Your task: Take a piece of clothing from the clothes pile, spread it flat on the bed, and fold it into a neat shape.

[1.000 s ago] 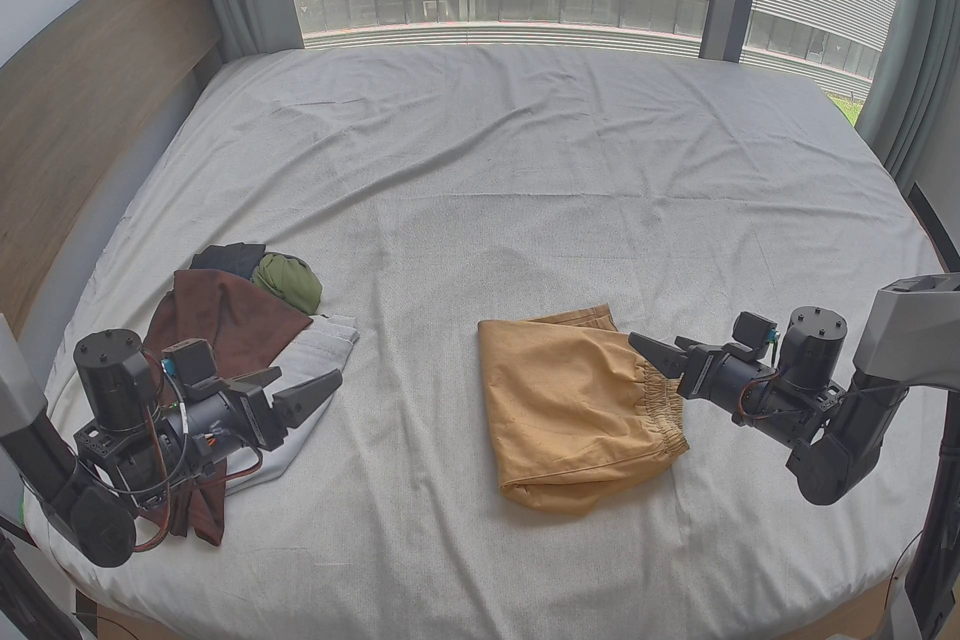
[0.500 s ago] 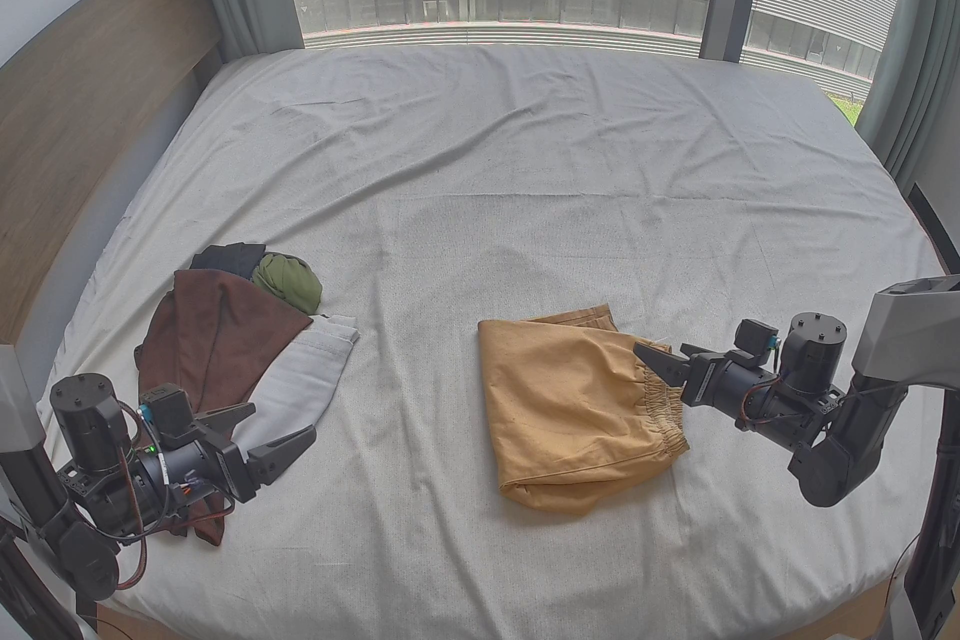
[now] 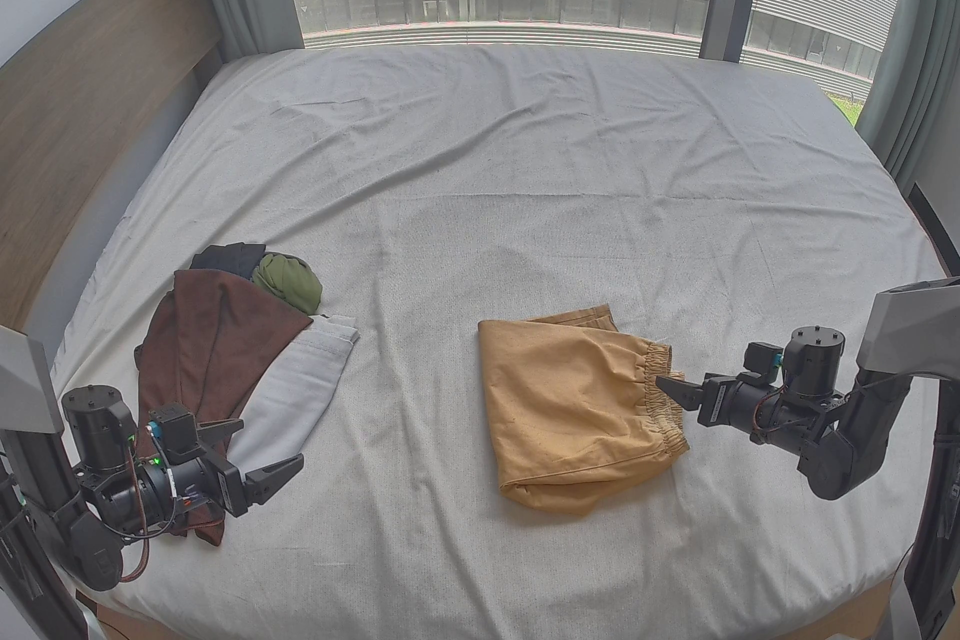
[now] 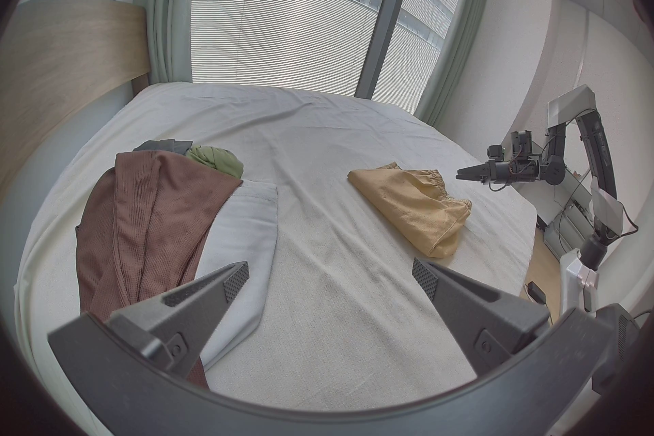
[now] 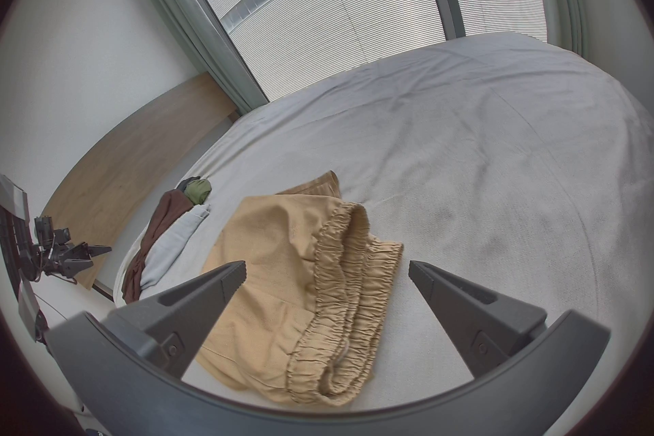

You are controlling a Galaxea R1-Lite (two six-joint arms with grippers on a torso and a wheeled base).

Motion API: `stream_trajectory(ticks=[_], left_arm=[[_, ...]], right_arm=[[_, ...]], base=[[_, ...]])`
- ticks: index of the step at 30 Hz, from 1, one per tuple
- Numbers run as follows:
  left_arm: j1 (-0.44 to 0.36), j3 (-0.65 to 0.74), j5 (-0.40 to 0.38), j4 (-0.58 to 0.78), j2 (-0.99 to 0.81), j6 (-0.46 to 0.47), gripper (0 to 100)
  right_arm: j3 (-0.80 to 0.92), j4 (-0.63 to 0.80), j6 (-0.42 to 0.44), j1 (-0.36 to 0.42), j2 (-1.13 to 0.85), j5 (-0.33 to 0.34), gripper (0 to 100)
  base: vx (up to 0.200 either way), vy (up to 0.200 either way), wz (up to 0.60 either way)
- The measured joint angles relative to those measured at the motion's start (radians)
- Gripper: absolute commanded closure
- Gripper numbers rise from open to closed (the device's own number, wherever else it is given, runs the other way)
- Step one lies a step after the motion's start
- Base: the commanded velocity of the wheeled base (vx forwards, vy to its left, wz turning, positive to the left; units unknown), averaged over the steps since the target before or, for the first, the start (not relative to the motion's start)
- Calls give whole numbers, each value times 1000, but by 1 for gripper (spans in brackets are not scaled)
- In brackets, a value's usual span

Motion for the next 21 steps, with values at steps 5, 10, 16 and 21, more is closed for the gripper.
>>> stream_trajectory(ticks=[5,10,16,21], left_arm=[[10,0,-1,0,12,0,0],[14,0,-1,0,17,0,0],[15,0,-3,0,19,0,0],[16,0,-2,0,19,0,0]], right_arm=[[-1,30,-13,-12,23,0,0],[-2,45,-15,-11,72,1,0],[-1,51,-11,1,130,2,0],[1,51,24,20,160,23,0]], base=[[0,0,0],[0,0,0],[0,0,0],[0,0,0]])
